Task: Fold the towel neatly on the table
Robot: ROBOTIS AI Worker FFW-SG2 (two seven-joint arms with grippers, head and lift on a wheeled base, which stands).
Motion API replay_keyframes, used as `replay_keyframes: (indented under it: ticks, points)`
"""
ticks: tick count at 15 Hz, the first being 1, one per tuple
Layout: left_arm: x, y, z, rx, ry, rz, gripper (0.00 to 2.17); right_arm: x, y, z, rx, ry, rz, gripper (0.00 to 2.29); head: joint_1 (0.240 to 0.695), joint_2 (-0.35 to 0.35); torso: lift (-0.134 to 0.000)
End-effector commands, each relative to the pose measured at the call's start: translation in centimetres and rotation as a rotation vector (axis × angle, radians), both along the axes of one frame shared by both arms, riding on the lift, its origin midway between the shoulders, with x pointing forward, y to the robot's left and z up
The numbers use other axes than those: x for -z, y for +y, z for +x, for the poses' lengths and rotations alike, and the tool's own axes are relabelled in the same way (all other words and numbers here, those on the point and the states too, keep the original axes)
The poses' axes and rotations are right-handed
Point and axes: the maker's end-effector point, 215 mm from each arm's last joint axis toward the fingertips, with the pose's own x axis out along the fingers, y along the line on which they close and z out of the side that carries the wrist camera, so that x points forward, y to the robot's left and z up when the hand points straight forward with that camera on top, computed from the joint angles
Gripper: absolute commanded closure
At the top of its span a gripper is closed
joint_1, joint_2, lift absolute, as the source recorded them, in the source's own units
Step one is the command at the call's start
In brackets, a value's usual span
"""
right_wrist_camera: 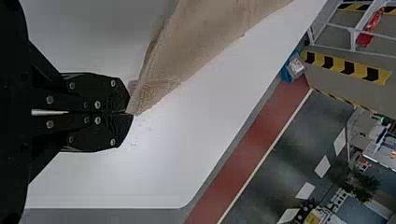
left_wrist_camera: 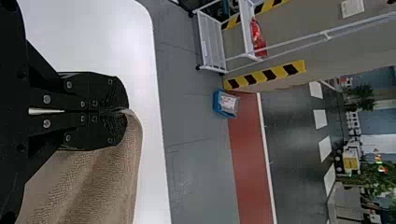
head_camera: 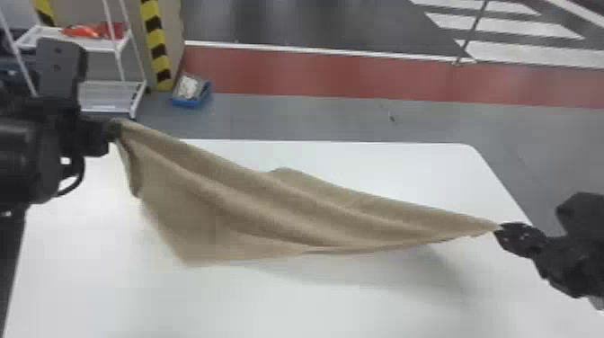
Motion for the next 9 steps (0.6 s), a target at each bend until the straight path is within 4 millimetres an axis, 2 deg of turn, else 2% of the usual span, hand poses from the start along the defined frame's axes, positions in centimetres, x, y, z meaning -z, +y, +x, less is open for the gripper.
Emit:
replay_keyframes:
  ticks: [1,2,5,7,9]
  points:
    - [-0.5,-0.7,2.0,0.026,-0.075,-0.016,0.06,-0.4,-1.3,-0.7,0.032,0.0,0.003,1.36,0.695,-0.149,-0.124]
    - [0.7,-0.8,1.3,0.027,-0.055,-0.016,0.0,-0.5,-1.5,-0.8,0.036,-0.001,0.007,1.36,0.695,-0.157,-0.124]
    - [4.4,-0.3,-2.1,0.022,0.026,-0.012,0.03,-0.2,-1.1,-1.0,0.028,0.008,0.011,1.36,0.695,-0.172,-0.124]
    - [5.4,-0.2,-2.8,0.022,0.063,-0.002,0.05,-0.3,-0.4,-0.8,0.018,0.005,0.018,1.36,0.695,-0.175,-0.124]
    - [6.7,0.1,-4.4,0.015,0.124,0.001,0.07,-0.4,0.2,-1.0,0.012,0.003,0.021,1.36,0.695,-0.167,-0.124]
